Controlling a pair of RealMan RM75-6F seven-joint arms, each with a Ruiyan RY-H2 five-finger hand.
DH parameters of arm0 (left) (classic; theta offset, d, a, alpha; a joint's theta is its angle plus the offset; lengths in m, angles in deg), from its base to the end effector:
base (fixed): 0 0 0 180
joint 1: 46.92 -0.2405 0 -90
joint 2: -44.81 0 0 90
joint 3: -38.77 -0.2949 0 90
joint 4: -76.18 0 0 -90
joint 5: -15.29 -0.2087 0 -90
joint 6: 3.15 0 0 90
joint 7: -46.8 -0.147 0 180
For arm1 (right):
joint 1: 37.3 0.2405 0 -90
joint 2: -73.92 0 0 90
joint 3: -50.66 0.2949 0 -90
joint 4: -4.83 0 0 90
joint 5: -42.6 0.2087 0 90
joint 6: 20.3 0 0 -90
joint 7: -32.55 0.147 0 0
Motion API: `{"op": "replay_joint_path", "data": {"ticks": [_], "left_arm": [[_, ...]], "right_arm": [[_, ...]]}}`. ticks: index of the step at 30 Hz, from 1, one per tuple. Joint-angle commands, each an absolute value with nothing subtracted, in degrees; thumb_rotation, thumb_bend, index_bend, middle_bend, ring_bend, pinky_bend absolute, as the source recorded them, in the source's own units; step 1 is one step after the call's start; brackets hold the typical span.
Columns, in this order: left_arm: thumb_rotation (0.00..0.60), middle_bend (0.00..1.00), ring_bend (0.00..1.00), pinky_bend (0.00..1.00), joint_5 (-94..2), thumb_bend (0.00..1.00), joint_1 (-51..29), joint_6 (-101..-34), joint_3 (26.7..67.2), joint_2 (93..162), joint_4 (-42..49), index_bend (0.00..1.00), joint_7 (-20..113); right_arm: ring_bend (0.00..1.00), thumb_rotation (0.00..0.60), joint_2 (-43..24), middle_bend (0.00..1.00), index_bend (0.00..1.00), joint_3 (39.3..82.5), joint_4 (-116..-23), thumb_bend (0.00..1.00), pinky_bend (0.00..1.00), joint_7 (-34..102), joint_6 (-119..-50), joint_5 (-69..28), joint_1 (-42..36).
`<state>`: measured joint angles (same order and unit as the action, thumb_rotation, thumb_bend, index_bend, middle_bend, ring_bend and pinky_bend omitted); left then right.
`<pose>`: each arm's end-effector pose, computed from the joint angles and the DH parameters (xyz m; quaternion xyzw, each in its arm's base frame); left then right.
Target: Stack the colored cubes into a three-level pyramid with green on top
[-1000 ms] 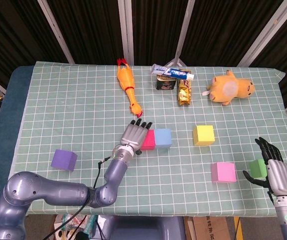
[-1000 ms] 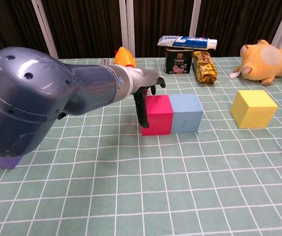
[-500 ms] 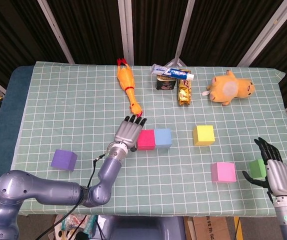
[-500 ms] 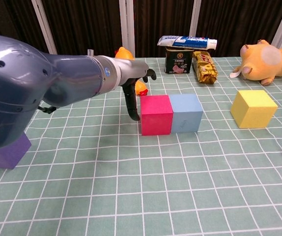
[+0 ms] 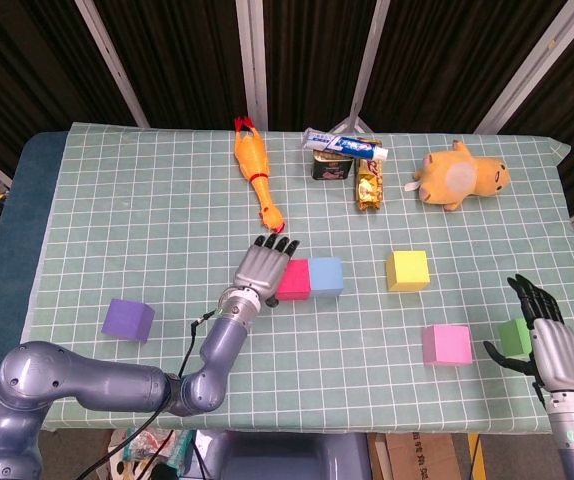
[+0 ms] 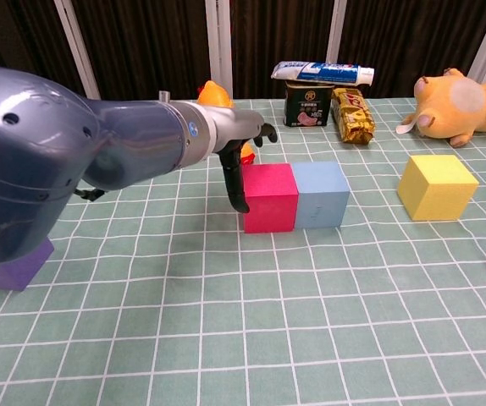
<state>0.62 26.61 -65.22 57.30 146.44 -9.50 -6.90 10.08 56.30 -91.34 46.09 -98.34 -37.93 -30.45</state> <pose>0.0028 0.4003 -0.0864 -0.7728 -0.3799 -0.2736 0.4284 -0.3398 -0.2068 0.1674 0.5213 -0.5050 0.4474 0.5225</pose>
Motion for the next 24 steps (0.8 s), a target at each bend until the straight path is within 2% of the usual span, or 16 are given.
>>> {"op": "replay_joint_path", "data": {"ticks": [1,7,13,24], "left_arm": [[0.6,0.06,0.03,0.1,0.2,0.2,26.8,-65.1,57.5,147.1,-8.8,0.0,-6.5],[0.6,0.06,0.03,0.1,-0.1,0.23,27.4,-64.4,57.9,148.8,-6.9,0.0,-6.0],[0.6,0.06,0.03,0.1,-0.1,0.31,27.9,-63.8,58.3,150.0,-5.1,0.0,-5.7],[0.6,0.06,0.03,0.1,0.0,0.32,28.1,-63.2,58.5,150.6,-3.7,0.0,-5.7]], "right_arm": [[0.0,0.6,10.1,0.0,0.0,56.3,-91.4,0.26,0.0,46.2,-98.3,-37.9,-30.5],[0.0,0.6,10.2,0.0,0.0,56.3,-91.3,0.26,0.0,46.4,-98.3,-37.9,-30.4],[0.0,0.6,10.2,0.0,0.0,56.4,-91.3,0.26,0.0,46.6,-98.1,-37.8,-30.4],[0.0,0.6,10.2,0.0,0.0,56.3,-91.4,0.26,0.0,46.6,-98.0,-37.7,-30.4]]}}
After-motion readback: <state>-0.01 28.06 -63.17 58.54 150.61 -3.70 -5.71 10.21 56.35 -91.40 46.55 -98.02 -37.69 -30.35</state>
